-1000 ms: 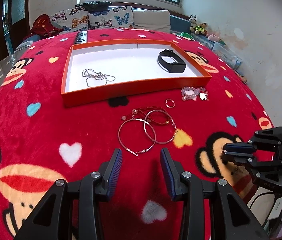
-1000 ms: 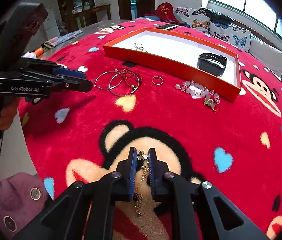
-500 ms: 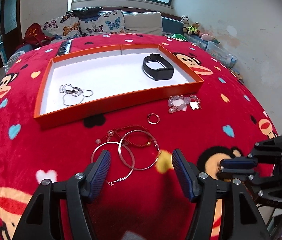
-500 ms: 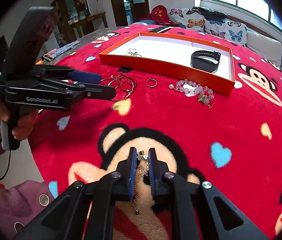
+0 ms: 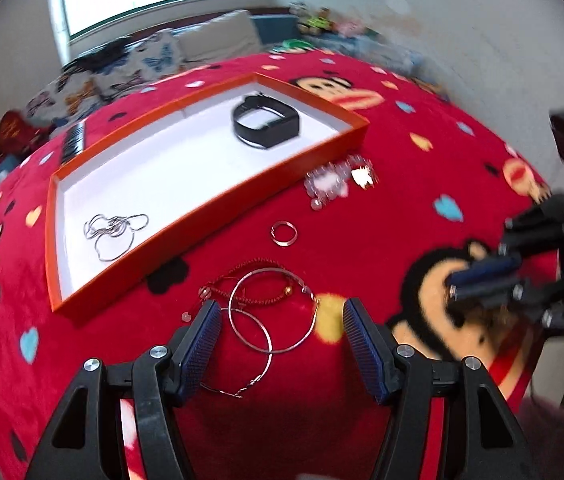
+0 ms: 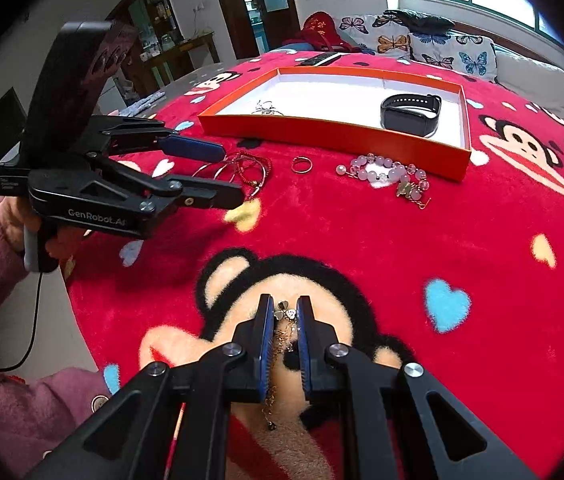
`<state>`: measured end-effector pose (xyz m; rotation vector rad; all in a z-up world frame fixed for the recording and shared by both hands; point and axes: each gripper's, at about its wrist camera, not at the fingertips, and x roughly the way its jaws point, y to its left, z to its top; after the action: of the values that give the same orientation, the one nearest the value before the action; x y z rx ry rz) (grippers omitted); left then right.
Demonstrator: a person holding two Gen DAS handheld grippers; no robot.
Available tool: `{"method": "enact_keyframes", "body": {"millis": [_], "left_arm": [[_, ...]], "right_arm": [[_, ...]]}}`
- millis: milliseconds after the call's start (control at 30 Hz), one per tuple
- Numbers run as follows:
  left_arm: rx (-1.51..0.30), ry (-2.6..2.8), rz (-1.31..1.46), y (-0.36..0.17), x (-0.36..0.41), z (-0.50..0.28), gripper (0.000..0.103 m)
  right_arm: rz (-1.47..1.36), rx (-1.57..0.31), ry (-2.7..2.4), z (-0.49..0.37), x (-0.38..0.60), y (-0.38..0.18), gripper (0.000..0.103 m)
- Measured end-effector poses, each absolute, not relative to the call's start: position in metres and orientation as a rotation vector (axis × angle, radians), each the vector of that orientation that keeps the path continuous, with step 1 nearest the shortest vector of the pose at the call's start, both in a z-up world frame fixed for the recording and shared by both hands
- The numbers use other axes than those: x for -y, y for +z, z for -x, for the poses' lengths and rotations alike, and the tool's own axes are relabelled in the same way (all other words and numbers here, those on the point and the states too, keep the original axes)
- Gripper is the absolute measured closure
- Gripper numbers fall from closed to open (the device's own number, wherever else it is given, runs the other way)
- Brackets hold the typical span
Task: Organize jewelry
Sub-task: 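Lift the gold necklace with the right tool while the left tool grasps a silver hoop earring, then carry necklace and hoop into the orange box and open both tools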
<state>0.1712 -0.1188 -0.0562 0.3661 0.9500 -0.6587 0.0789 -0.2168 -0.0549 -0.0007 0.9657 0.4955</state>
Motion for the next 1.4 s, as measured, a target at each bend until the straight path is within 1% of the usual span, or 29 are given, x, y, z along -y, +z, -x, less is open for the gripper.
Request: {"method": "enact_keyframes", "body": {"millis": [133, 433, 533, 567, 700, 1100, 1400], "left_arm": [[-0.961, -0.697, -0.461, -0.065, 0.119, -0.172, 0.036], [-0.923, -0.758, -0.509, -0.066, 0.118, -0.176, 0.041], [-0.914, -0.791, -0.529, -0.065, 0.118, -0.177, 0.045], [-0.912, -0.796, -0.534, -0.065, 0.119, -0.177, 0.048], [-0.909, -0.807, -0.538, -0.065, 0.118, -0.178, 0.051], [-0.871, -0.768, -0.466, -0.052, 0.110, -0.165, 0.052], [-0.822, -0.722, -0.324, -0.012, 0.091, -0.162, 0.052]], "right_arm": [[-0.015, -0.969, 0.497, -0.079, 0.218, -0.055, 0.089], [-0.019, -0.974, 0.492, -0.080, 0.219, -0.056, 0.089], [-0.020, -0.974, 0.490, -0.081, 0.219, -0.056, 0.089], [-0.022, -0.975, 0.489, -0.081, 0.219, -0.056, 0.089], [-0.026, -0.976, 0.486, -0.081, 0.219, -0.056, 0.089], [-0.030, -0.950, 0.479, -0.079, 0.218, -0.045, 0.089], [-0.096, -0.901, 0.492, -0.084, 0.228, -0.010, 0.089]]}}
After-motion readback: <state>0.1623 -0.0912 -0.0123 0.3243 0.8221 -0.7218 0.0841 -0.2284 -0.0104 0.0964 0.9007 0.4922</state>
